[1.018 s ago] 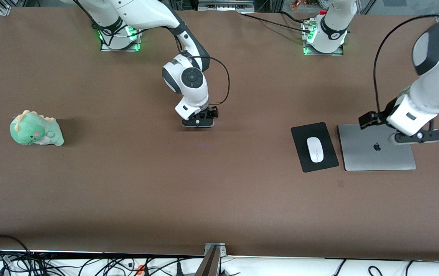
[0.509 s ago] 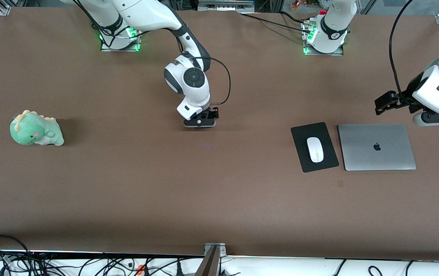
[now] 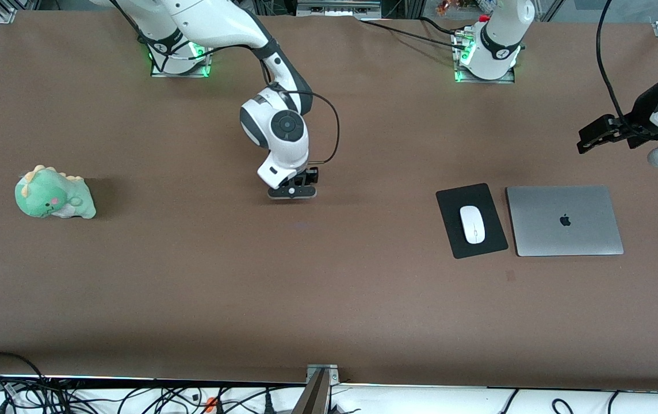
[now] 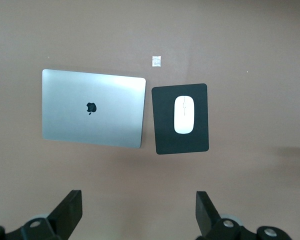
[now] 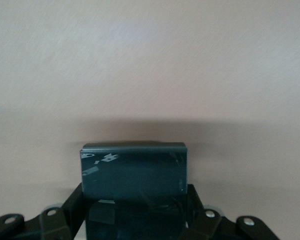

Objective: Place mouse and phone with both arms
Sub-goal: 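Carry the black phone with the right gripper toward the green dinosaur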

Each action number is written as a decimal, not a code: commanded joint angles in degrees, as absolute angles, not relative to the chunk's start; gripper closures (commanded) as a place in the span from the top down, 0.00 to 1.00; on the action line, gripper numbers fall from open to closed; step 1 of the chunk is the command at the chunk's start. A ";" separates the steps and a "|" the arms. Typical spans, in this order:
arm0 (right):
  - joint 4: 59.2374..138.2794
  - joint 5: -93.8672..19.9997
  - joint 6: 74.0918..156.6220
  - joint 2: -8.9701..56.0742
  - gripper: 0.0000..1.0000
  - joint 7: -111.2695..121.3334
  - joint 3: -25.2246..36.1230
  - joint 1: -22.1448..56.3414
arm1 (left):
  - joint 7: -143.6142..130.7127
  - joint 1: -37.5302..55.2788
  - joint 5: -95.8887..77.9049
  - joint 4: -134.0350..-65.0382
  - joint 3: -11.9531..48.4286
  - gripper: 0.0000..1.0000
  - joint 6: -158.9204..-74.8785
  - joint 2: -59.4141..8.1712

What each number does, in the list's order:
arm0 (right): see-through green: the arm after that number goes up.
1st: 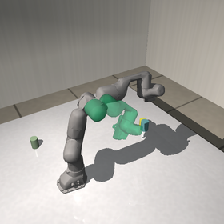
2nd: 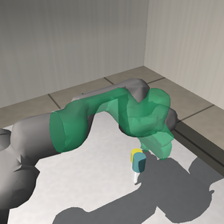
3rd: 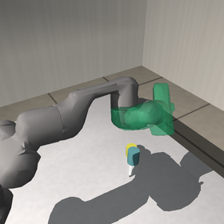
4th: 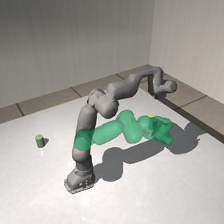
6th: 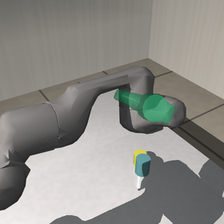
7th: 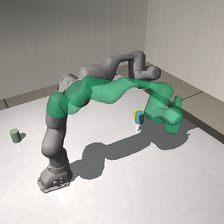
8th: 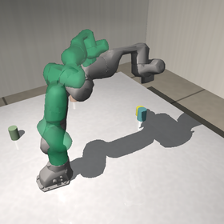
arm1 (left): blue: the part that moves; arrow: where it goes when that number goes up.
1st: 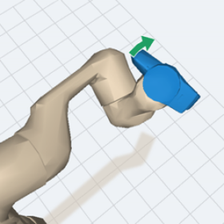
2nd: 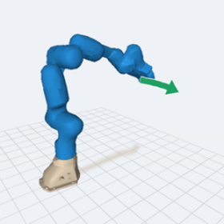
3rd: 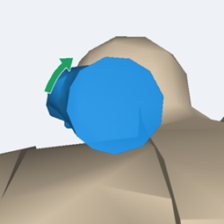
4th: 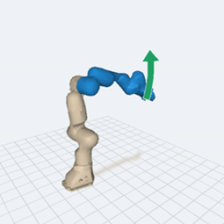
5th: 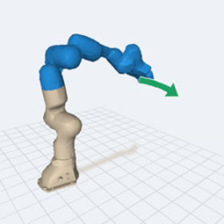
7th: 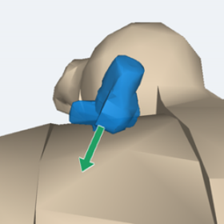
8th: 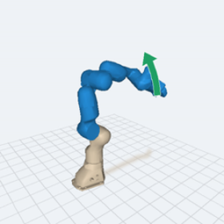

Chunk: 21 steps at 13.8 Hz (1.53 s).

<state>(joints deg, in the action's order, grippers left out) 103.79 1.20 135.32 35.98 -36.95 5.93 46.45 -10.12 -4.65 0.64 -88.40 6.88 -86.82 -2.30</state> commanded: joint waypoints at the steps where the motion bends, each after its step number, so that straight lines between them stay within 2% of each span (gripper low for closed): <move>1: 102.04 0.79 129.99 33.58 0.38 -26.76 8.35 43.88 | -9.05 2.18 -0.70 -88.94 -0.16 1.00 -85.87 -0.97; 7: 103.35 0.62 127.53 30.06 0.36 -9.86 8.44 29.56 | -8.96 2.02 -0.27 -88.33 0.35 1.00 -86.22 -1.75; 11: 108.79 0.53 128.40 26.81 0.36 -9.14 8.44 20.15 | -8.96 2.11 0.26 -87.72 1.32 1.00 -86.13 -1.76; 15: 119.33 0.53 139.63 23.65 0.36 -6.08 8.53 12.93 | -4.68 1.41 0.97 -85.69 0.79 1.00 -86.31 -2.64; 21: 126.99 -0.35 149.49 23.20 0.36 -0.18 8.44 5.72 | -5.27 0.70 1.05 -85.61 1.05 1.00 -88.77 -3.77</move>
<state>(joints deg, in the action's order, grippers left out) 122.84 0.63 146.51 25.77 -3.12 9.50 8.32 -6.21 0.91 0.48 -87.07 0.75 -88.78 -2.23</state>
